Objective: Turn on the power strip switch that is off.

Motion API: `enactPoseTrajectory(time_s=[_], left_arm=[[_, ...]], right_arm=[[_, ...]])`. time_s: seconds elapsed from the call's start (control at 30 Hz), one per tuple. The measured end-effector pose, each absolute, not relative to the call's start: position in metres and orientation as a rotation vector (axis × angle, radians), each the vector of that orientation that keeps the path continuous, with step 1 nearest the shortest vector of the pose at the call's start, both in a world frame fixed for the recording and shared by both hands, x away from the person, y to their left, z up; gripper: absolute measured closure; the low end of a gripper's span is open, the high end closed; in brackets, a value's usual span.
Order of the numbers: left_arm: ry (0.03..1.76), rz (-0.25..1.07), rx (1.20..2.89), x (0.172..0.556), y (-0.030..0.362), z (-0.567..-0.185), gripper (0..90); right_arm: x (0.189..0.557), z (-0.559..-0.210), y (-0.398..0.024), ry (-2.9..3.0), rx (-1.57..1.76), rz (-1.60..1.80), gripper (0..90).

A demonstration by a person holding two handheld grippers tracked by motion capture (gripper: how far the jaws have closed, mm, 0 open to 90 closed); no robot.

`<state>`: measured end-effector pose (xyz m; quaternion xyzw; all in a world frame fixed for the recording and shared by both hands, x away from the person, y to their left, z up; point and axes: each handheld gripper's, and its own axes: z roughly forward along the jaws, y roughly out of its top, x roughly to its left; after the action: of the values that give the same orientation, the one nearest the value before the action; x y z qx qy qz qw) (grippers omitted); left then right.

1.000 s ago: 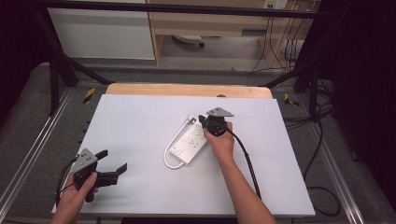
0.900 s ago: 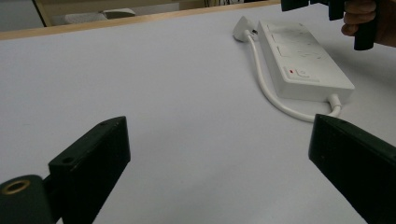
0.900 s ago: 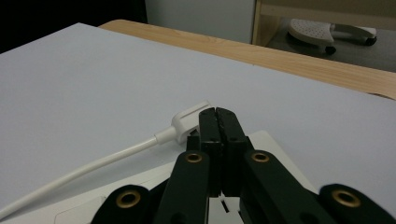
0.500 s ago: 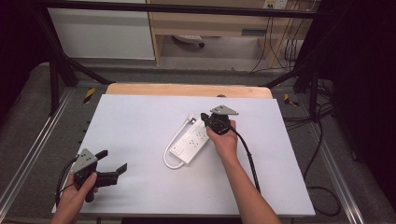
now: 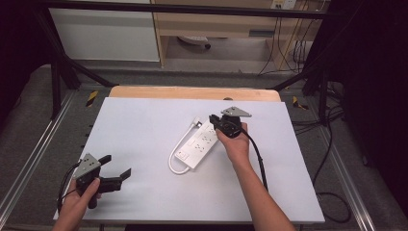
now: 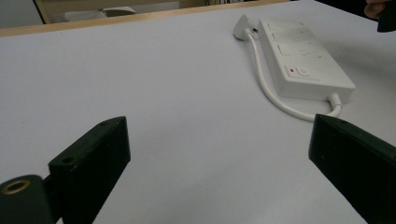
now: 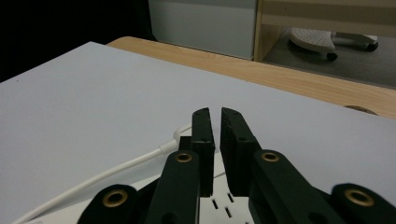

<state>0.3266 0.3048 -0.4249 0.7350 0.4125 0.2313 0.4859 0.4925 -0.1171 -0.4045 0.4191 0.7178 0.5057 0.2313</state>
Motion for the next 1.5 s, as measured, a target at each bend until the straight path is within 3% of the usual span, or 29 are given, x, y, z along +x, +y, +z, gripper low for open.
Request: enactPoseTrajectory(time_s=[0.2,0.73,1.23,1.5], left_arm=[[1.007,0.562,1.789,0.327,0.305,-0.425,5.6],[1.024,0.561,1.787,0.327,0.306,-0.426,5.6],[1.031,0.57,1.794,0.327,0.306,-0.426,5.7],[1.029,0.563,1.79,0.327,0.306,-0.426,5.7]], right_arm=[[0.49,-0.398,-0.125,1.96,1.171,1.399,76.6],[0.483,-0.382,-0.152,1.943,1.243,1.401,46.7],[0.465,-0.366,-0.173,1.961,1.264,1.378,9.0],[0.45,-0.363,-0.184,1.96,1.235,1.393,4.4]])
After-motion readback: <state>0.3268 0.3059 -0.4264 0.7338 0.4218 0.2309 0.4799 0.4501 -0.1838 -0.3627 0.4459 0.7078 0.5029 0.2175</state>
